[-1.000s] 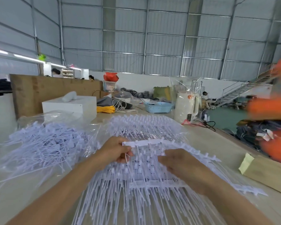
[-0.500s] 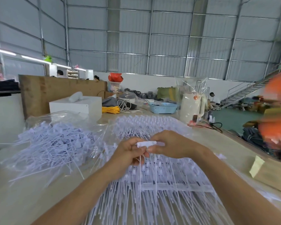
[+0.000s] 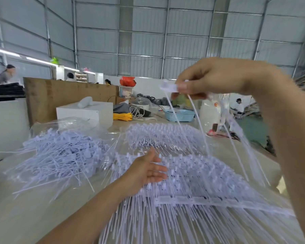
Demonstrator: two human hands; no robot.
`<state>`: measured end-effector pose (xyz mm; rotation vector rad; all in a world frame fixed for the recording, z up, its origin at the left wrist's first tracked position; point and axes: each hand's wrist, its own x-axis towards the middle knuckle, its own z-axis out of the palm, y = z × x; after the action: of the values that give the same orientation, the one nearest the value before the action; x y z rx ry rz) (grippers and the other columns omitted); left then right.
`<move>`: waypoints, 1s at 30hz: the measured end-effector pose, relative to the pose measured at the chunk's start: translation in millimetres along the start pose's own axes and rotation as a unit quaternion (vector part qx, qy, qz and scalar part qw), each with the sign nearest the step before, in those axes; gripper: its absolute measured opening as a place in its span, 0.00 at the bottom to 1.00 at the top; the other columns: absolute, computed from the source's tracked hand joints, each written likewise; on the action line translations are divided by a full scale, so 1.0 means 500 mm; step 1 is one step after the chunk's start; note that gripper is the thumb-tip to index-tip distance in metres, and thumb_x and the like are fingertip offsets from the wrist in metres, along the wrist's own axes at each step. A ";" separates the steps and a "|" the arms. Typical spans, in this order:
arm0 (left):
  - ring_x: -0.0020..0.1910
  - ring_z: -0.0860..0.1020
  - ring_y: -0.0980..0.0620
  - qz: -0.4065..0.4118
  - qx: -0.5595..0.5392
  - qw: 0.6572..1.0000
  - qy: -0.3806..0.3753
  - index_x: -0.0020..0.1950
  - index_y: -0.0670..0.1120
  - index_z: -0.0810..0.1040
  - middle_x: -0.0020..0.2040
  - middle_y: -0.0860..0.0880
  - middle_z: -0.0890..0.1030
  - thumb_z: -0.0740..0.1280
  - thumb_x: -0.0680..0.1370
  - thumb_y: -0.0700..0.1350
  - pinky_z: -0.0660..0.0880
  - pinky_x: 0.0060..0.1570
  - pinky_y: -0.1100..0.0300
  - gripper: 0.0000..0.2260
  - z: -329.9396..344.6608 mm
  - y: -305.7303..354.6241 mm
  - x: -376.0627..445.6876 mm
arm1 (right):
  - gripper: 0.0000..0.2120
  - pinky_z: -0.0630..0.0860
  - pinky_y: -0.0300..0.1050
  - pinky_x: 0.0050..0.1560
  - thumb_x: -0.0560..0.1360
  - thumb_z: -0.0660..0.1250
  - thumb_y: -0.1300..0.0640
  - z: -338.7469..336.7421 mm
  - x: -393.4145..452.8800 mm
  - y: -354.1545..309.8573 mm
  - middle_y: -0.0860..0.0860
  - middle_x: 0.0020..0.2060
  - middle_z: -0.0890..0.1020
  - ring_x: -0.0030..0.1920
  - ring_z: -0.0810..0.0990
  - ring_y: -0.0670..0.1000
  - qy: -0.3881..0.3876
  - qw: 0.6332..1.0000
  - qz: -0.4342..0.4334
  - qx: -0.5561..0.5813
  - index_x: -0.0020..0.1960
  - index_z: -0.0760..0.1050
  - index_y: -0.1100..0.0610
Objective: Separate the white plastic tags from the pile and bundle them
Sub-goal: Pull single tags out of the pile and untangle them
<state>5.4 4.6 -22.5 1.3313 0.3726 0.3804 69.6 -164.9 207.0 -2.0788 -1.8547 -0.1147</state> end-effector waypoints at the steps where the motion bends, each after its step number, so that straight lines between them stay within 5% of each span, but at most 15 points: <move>1: 0.37 0.83 0.43 -0.003 -0.043 0.999 0.001 0.54 0.39 0.74 0.43 0.38 0.84 0.54 0.78 0.63 0.81 0.41 0.53 0.27 -0.004 0.004 0.000 | 0.10 0.70 0.42 0.38 0.78 0.62 0.49 0.012 0.013 0.006 0.46 0.29 0.78 0.32 0.73 0.45 -0.036 0.999 -0.001 0.035 0.45 0.82 0.49; 6: 0.32 0.80 0.44 0.045 -0.156 0.987 -0.007 0.50 0.37 0.79 0.39 0.37 0.82 0.46 0.72 0.73 0.80 0.32 0.57 0.42 -0.039 0.033 0.002 | 0.15 0.72 0.39 0.35 0.80 0.59 0.50 0.232 0.082 0.077 0.51 0.33 0.75 0.34 0.74 0.49 -0.116 0.991 0.060 0.033 0.45 0.77 0.61; 9: 0.22 0.75 0.51 0.063 -0.087 0.993 0.046 0.47 0.38 0.78 0.29 0.43 0.79 0.54 0.75 0.68 0.74 0.24 0.63 0.33 -0.038 0.032 -0.001 | 0.15 0.74 0.40 0.34 0.79 0.61 0.52 0.338 0.090 0.115 0.52 0.33 0.75 0.33 0.75 0.48 -0.080 0.989 0.064 0.103 0.42 0.76 0.62; 13: 0.21 0.74 0.54 0.134 0.074 0.979 0.137 0.39 0.40 0.77 0.27 0.45 0.79 0.65 0.79 0.47 0.70 0.21 0.66 0.13 -0.040 0.018 -0.003 | 0.11 0.71 0.37 0.31 0.79 0.63 0.55 0.395 0.094 0.135 0.45 0.28 0.74 0.28 0.72 0.44 -0.042 0.989 0.045 0.136 0.39 0.76 0.54; 16: 0.20 0.72 0.55 0.159 0.125 0.970 0.133 0.35 0.40 0.75 0.24 0.47 0.76 0.67 0.78 0.46 0.69 0.21 0.66 0.14 -0.048 0.017 -0.008 | 0.07 0.72 0.37 0.32 0.79 0.63 0.58 0.414 0.094 0.143 0.44 0.27 0.73 0.29 0.72 0.45 -0.056 0.989 0.042 0.132 0.45 0.78 0.56; 22: 0.17 0.68 0.56 0.155 0.213 0.955 0.138 0.28 0.46 0.74 0.21 0.49 0.74 0.64 0.79 0.45 0.63 0.19 0.68 0.19 -0.048 0.014 -0.011 | 0.07 0.66 0.31 0.29 0.77 0.65 0.61 0.434 0.077 0.147 0.43 0.22 0.73 0.24 0.69 0.39 -0.020 0.981 0.018 0.192 0.42 0.79 0.58; 24: 0.17 0.66 0.56 0.144 0.201 0.958 0.145 0.28 0.46 0.74 0.20 0.49 0.73 0.64 0.79 0.43 0.62 0.19 0.68 0.19 -0.050 0.017 -0.010 | 0.09 0.67 0.34 0.29 0.77 0.66 0.61 0.442 0.072 0.144 0.44 0.24 0.74 0.25 0.70 0.40 0.022 0.982 0.003 0.186 0.39 0.77 0.52; 27: 0.16 0.65 0.56 0.132 0.174 0.963 0.159 0.27 0.45 0.74 0.20 0.49 0.72 0.65 0.78 0.41 0.60 0.18 0.69 0.19 -0.051 0.020 -0.007 | 0.05 0.68 0.44 0.36 0.76 0.67 0.58 0.451 0.068 0.140 0.53 0.36 0.81 0.35 0.76 0.52 0.074 0.990 -0.015 0.121 0.46 0.80 0.58; 30: 0.16 0.67 0.56 0.150 0.245 0.940 0.186 0.28 0.45 0.74 0.19 0.49 0.73 0.65 0.79 0.43 0.61 0.19 0.69 0.18 -0.047 0.021 -0.004 | 0.10 0.60 0.40 0.35 0.76 0.66 0.52 0.457 0.061 0.139 0.55 0.42 0.83 0.40 0.77 0.55 0.116 0.993 -0.035 0.011 0.51 0.80 0.57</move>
<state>-8.0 25.6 -17.0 1.8154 0.6073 0.8428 102.4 -70.4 -12.1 -1.8957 -1.7797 -0.3359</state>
